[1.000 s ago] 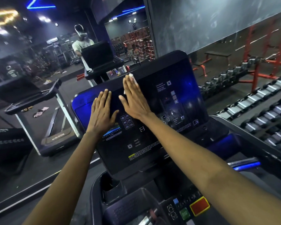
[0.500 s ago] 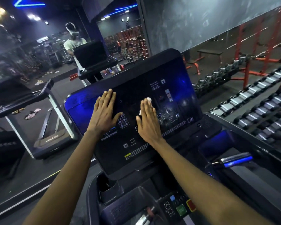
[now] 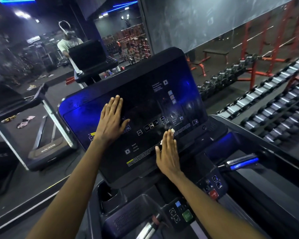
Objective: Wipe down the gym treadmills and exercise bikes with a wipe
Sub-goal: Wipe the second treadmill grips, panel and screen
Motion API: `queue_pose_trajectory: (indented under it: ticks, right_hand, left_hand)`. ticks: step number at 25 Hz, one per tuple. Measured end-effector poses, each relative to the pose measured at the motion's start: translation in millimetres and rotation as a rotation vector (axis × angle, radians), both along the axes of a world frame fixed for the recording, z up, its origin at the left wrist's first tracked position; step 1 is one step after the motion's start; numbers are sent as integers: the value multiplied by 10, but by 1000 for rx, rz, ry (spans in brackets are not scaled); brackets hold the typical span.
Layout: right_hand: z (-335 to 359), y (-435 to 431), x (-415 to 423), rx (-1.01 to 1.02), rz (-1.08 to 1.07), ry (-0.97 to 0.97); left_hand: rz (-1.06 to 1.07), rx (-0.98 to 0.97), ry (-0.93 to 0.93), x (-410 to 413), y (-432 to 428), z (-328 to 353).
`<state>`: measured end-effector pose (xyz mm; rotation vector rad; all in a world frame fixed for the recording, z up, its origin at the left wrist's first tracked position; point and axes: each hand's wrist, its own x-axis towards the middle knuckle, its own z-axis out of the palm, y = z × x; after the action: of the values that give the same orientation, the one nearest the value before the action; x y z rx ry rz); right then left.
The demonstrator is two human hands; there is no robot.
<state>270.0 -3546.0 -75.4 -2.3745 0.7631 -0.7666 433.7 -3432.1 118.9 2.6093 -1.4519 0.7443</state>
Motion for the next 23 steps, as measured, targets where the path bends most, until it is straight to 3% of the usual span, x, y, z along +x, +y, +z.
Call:
queue_pose_trajectory:
  ticks: [6,10,16,23]
  right_hand:
    - [-392,-37,-252,86,-98,119]
    - [-222,-144,-118,205,-128,62]
    - [168,-228,112,-38,136,-103]
    - [1319,-646,855,-230,250,-271]
  left_hand:
    - [-13,-31,10,-12,-44,-17]
    - [-14,-43,0,2,-57,-1]
    - [23,-110,-3,88,-104,144]
    - [57,-194,-44,196,-145,432]
